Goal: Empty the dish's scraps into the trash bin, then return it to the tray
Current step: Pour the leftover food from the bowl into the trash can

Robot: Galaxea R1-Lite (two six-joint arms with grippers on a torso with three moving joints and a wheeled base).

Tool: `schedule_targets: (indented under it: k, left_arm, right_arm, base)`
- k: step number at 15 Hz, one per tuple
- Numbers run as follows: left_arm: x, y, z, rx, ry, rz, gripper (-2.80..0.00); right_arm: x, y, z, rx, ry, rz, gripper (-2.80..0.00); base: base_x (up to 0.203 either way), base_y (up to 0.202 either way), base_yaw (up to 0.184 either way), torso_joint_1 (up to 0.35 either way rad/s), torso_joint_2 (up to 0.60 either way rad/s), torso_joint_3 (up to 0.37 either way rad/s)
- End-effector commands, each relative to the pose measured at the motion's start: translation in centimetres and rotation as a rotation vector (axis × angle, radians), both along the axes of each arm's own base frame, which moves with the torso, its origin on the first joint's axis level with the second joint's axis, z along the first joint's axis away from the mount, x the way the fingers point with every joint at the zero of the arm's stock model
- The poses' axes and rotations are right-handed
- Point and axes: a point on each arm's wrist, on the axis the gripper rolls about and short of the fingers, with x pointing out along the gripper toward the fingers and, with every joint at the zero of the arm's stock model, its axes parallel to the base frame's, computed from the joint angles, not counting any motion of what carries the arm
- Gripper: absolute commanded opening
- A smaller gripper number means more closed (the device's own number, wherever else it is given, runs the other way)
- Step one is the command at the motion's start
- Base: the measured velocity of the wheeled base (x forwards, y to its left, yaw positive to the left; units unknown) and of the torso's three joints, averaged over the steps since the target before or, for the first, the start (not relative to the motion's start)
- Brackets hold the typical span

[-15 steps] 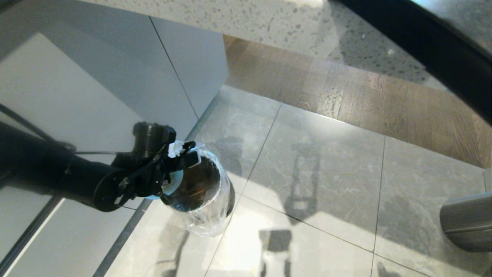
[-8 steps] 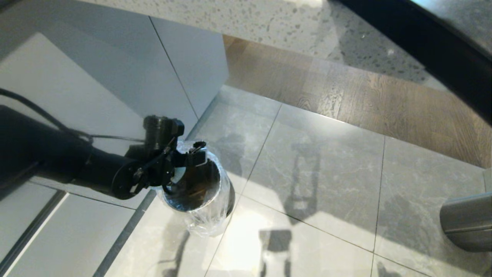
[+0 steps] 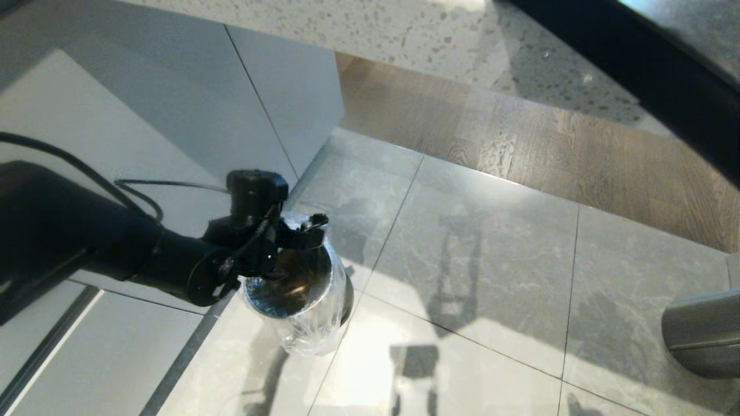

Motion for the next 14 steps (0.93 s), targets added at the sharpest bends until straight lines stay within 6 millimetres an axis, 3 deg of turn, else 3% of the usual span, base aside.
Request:
schedule_targets:
  k: [1,5,14]
  left_arm:
    - [-0.7,-0.3,-0.3,0.033,-0.055,-0.024,-2.8]
    - [-2.3,-0.4,-0.9,0.067,-0.141,-0.057,-2.8]
    - [-2.3,-0.6,-3.1,0.034,-0.233,-0.101,-2.8]
  right_arm:
    - [0.0,0.0,0.0,0.001,-0.001,0.0,-2.8]
    - [0.0,0.0,0.0,0.001,-0.001,0.0,-2.8]
    - [0.0,0.0,0.0,0.001,0.0,0.0,-2.8]
  base:
    - [0.0,0.0,0.0,0.0,0.0,0.0]
    - [0.0,0.0,0.0,0.0,0.0,0.0]
    - [0.0,0.0,0.0,0.0,0.0,0.0]
